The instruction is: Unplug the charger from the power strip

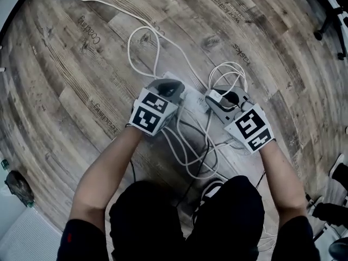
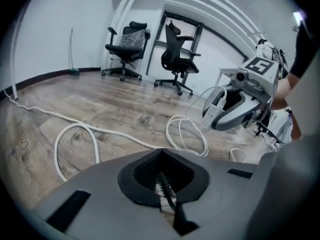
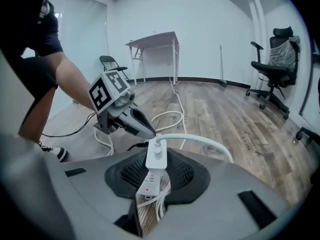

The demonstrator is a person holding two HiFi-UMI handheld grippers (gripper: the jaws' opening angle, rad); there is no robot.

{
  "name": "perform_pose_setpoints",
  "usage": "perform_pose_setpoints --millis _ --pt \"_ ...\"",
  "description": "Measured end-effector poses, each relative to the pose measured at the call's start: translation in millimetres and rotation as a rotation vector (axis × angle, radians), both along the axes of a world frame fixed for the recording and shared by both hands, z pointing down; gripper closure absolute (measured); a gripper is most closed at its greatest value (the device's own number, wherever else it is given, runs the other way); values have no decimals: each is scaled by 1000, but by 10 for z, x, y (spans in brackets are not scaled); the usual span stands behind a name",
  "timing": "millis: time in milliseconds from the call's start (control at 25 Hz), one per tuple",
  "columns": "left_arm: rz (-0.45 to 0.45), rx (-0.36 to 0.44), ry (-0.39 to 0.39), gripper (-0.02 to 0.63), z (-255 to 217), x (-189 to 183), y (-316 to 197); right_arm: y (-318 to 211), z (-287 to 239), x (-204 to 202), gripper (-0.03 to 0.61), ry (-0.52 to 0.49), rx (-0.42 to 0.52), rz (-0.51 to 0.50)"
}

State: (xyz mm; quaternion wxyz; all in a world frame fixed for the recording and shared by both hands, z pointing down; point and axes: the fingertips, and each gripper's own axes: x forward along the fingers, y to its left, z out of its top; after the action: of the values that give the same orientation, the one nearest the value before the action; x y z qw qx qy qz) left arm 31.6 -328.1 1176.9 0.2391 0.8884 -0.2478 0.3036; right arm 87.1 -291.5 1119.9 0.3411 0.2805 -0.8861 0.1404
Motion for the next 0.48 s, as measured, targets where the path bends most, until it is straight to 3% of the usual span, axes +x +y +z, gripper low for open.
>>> perform_pose_setpoints --millis 200,480 --pt "-4 57 59 594 -1054 47 9 -59 -1114 106 472 -104 58 103" --pt "-56 164 92 594 -3048 51 74 130 -2965 240 472 -226 112 219"
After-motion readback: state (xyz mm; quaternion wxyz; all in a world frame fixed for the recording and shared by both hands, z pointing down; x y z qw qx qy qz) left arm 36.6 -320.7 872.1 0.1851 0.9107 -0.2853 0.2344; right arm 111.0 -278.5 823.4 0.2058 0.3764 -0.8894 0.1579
